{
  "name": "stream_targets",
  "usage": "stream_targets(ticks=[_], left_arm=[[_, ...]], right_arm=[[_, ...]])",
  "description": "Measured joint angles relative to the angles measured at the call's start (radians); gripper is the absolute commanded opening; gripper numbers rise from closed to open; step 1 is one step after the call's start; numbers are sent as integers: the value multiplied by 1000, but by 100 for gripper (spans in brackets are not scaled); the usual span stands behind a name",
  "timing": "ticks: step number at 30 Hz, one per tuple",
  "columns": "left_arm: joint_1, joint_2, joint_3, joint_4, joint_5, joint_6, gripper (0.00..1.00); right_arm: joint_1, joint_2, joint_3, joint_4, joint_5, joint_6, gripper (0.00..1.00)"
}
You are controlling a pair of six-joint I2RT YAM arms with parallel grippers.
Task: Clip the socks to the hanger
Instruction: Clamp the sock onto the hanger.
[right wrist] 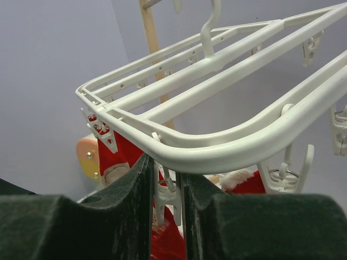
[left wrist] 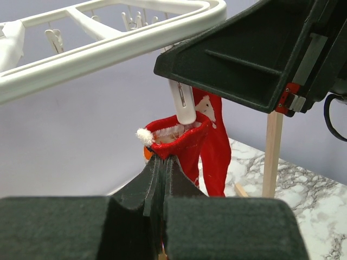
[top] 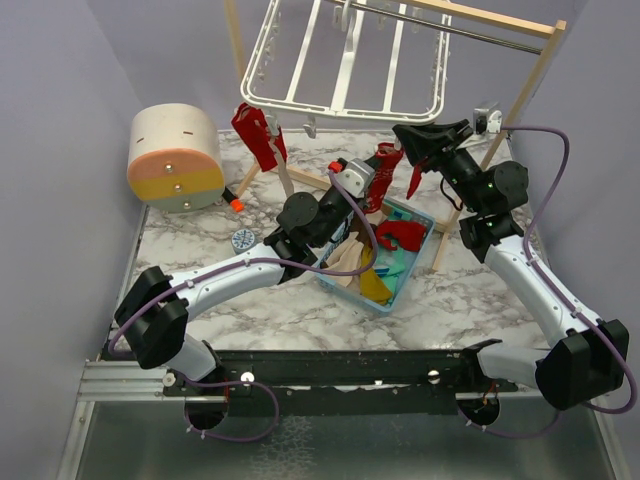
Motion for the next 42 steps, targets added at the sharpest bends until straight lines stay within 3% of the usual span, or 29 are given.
stream_targets(ticks=[23, 29, 38, 42], left_arm=[[0, -24, 16, 11, 22, -7, 0], [0, -26, 16, 12, 30, -10, 17], [0, -58, 3, 16, 33, -10, 28], [0, -70, -11, 18, 37, -11, 52]], right_arm=[[2, 0, 0, -21, 6, -6, 3], [2, -2, 0, -37, -3, -6, 37], [2, -36, 0, -81, -18, -8, 67], [2, -53, 3, -105, -29, -6, 77]])
